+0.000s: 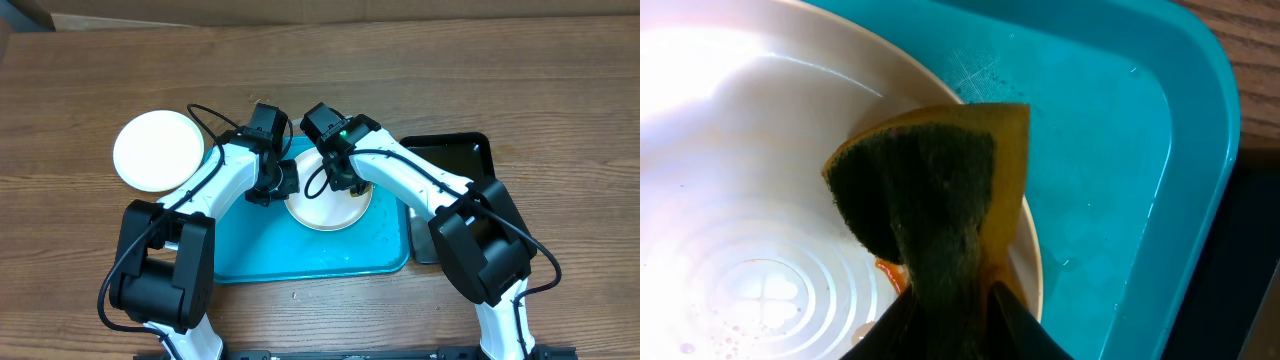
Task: Clean dirty plates on tray and stack at the side
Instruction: 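Wipe the white plate surface with the sponge in right gripper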
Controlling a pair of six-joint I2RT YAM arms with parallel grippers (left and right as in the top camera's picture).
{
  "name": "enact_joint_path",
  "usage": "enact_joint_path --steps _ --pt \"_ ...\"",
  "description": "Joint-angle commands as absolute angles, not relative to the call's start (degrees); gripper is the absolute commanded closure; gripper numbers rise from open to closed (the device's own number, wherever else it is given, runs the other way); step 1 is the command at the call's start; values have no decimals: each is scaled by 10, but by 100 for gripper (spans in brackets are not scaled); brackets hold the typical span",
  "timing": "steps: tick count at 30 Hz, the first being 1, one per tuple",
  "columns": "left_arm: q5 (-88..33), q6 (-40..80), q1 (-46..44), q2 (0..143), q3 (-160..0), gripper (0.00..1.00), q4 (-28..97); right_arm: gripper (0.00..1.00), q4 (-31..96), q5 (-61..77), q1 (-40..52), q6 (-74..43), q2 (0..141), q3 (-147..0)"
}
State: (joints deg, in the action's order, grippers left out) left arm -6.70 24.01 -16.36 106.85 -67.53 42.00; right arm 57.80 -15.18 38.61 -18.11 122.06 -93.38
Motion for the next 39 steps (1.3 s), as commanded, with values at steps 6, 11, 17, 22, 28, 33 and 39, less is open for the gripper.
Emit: enact_joint_path --steps 6,11,17,22,28,33,39 --pt "-70 244 -162 1075 -680 96 426 92 545 -132 377 -230 1226 -890" --pt "-71 244 -162 1075 -680 96 427 94 505 -32 371 -230 1226 -858" --pt "-70 244 -162 1075 -680 96 426 96 490 107 371 -223 1226 -849" --pt "-70 244 -162 1075 -680 96 426 96 484 211 361 -211 1226 -852" --pt "-70 244 -162 1075 -680 96 426 96 522 376 283 -122 1213 -900" --pt "-70 244 -162 1075 -680 95 427 96 609 377 204 -85 1176 -938" --pt "-70 244 -162 1075 -680 93 427 96 693 356 105 -25 1101 -940"
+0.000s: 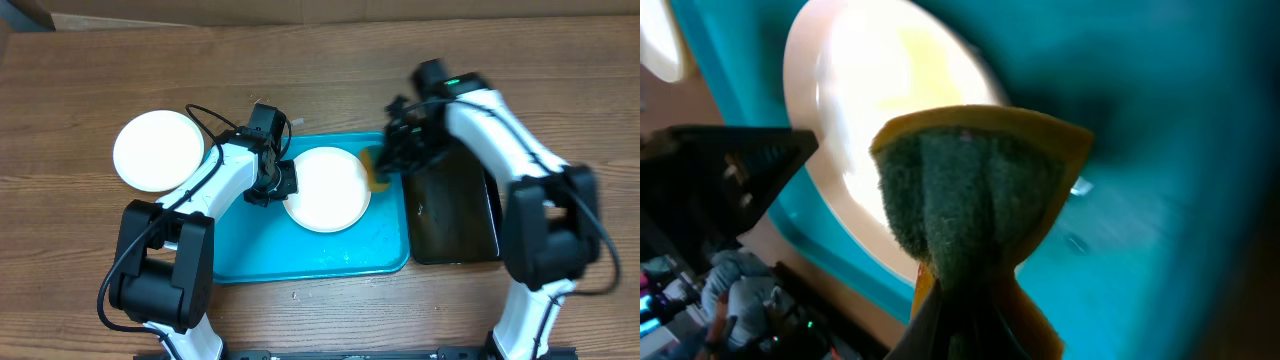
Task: Clean dirty plates on tray and stack at the side
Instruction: 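Wipe the white plate surface with the sponge in right gripper, then return the sponge to the black tray and open right gripper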
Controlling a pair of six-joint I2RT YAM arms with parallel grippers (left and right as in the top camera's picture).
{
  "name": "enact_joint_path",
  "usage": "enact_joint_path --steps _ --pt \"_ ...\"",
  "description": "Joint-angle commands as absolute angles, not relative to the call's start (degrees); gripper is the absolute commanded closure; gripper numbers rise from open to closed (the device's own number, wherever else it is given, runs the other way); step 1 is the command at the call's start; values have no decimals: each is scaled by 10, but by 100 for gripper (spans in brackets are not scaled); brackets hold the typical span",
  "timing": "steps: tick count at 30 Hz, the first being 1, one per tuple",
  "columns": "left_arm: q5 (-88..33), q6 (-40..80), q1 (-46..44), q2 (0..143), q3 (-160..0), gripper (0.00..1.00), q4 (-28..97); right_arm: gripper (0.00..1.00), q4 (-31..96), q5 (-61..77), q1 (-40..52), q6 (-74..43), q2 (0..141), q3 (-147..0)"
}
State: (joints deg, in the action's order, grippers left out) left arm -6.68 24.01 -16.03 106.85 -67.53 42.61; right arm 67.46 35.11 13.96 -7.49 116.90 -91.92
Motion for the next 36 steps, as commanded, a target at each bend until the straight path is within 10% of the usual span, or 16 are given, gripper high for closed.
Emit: enact_joint_path --steps 1,25,36 --pt "-70 244 -162 1075 -680 94 427 96 703 337 90 -25 1091 -940" --pt "-69 244 -162 1075 -680 87 417 96 572 56 16 -90 1074 -747" --pt "-70 244 -162 1075 -680 78 415 44 549 56 15 -107 1074 -751"
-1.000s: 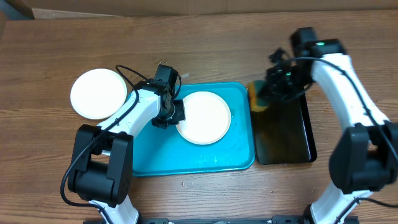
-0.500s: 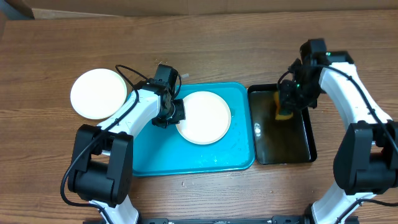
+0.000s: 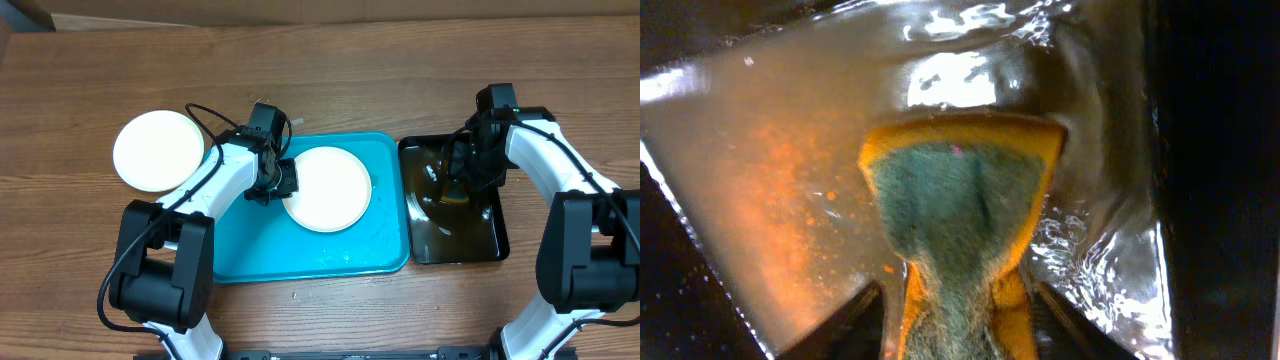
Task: Clean dirty plates on tray and stack at the side
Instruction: 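Return the sponge to the black tray and open right gripper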
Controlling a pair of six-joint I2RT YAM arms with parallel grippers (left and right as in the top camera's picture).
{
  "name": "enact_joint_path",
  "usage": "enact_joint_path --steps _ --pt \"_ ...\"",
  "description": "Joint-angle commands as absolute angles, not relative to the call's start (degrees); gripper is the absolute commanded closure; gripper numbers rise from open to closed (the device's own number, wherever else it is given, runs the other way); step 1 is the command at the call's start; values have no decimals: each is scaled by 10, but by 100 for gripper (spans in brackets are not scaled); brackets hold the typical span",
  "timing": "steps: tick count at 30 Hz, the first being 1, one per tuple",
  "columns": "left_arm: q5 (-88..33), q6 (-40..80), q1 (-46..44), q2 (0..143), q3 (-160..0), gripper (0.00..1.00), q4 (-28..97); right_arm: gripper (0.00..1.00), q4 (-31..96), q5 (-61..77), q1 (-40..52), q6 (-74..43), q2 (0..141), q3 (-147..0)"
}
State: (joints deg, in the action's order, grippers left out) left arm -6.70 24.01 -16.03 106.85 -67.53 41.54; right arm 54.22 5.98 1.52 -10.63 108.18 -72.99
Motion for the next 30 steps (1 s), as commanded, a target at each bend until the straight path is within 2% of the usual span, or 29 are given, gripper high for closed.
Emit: enact_joint_path --steps 1,3,5,12,14,15,16,17,19,20,21,22,23,24,26,30 --pt "-70 244 -162 1075 -680 78 415 38 553 56 15 -107 1074 -752" --pt "-70 244 -162 1075 -680 77 415 28 561 56 15 -104 1074 -752" --pt "-70 244 -162 1075 -680 78 415 26 558 39 15 -104 1074 -745" --pt "-71 244 -162 1075 -680 78 415 32 471 22 15 -105 1074 -695" --pt "-70 244 -162 1075 -680 78 416 37 451 22 15 -105 1074 -686" --pt "-70 244 -162 1075 -680 78 416 46 451 22 15 -105 1074 -686" --pt "-70 244 -162 1075 -680 78 417 64 450 22 15 -105 1074 -686" --pt "-70 244 -162 1075 -680 78 417 74 450 23 15 -105 1074 -686" --pt "-70 244 -162 1075 -680 78 417 75 445 27 15 -105 1074 -687" --pt "-70 244 -162 1075 -680 78 417 65 444 27 15 -105 1074 -688" --pt "-70 244 -162 1075 -680 78 417 37 444 27 15 -105 1074 -691" --pt "-70 244 -162 1075 -680 78 417 19 446 27 15 -105 1074 -694" --pt "-70 244 -162 1075 -680 77 417 10 450 26 15 -105 1074 -700" --pt "-70 244 -162 1075 -680 77 417 5 459 26 15 -105 1074 -707" --pt "-70 244 -162 1075 -680 76 417 6 502 26 15 -105 1074 -727" --pt "-70 244 -162 1075 -680 76 417 11 571 26 15 -107 1074 -739"
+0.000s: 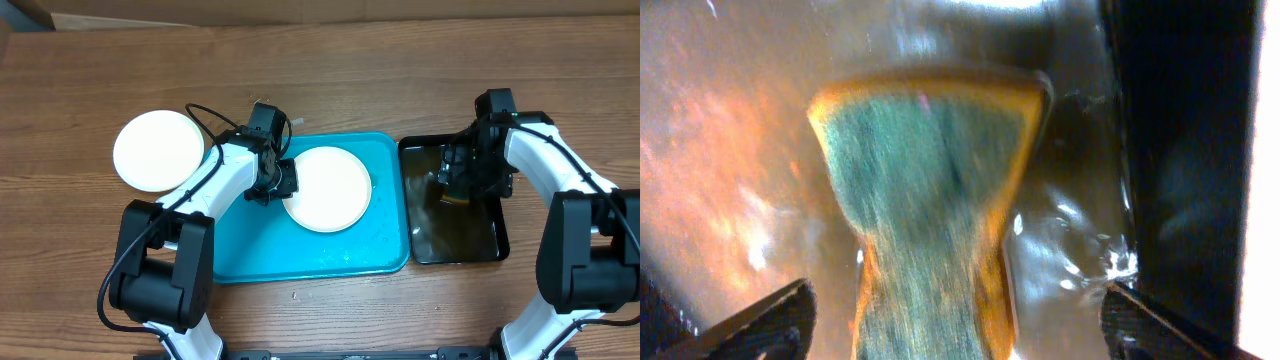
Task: Clean dirty plates on tray and stack at the side
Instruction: 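Return the sponge to the black tray and open right gripper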
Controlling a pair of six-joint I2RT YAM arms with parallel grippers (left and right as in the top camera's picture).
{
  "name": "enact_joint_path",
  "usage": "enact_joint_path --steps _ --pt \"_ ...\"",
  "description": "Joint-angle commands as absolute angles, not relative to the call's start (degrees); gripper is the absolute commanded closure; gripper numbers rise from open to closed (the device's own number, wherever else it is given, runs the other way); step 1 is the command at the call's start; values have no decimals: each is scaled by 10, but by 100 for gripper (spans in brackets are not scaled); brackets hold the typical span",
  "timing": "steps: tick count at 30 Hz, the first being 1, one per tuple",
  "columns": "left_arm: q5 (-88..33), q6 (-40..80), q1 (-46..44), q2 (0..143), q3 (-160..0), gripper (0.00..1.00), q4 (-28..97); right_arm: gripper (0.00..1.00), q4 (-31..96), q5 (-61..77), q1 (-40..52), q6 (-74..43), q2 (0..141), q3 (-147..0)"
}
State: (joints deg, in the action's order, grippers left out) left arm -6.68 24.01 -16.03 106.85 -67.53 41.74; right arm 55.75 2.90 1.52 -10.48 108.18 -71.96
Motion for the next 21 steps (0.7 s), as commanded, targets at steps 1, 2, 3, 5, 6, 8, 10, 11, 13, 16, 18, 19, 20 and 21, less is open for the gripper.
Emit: enact_joint_path --steps 1,2,3,5,6,8,10,11,13,16,18,19,20,21 --pt "-70 244 -162 1075 -680 76 416 14 576 26 15 -107 1074 -736" --pt "-70 244 -162 1075 -680 76 416 17 573 26 15 -107 1074 -729" --pt "-70 244 -162 1075 -680 76 415 20 568 26 15 -107 1074 -724" --pt "-70 244 -162 1075 -680 76 413 27 555 27 15 -107 1074 -711" --pt "-70 244 -162 1075 -680 75 413 30 550 26 15 -107 1074 -706" --pt "-69 244 -162 1075 -680 75 413 30 544 26 15 -107 1074 -699" --pt "-69 244 -162 1075 -680 73 414 30 540 27 15 -107 1074 -694" --pt "-69 244 -162 1075 -680 73 414 47 540 27 15 -107 1074 -693" --pt "-69 244 -162 1075 -680 72 414 96 541 27 15 -107 1074 -691" --pt "-69 244 -162 1075 -680 65 413 79 543 46 15 -108 1074 -693" --pt "-69 244 -162 1075 -680 62 413 58 555 75 13 -108 1074 -712" --pt "-69 244 -162 1075 -680 62 413 54 563 78 10 -108 1074 -725" --pt "-69 244 -162 1075 -680 62 413 51 576 75 6 -112 1074 -745" --pt "-69 244 -162 1075 -680 62 413 48 588 72 0 -118 1074 -766"
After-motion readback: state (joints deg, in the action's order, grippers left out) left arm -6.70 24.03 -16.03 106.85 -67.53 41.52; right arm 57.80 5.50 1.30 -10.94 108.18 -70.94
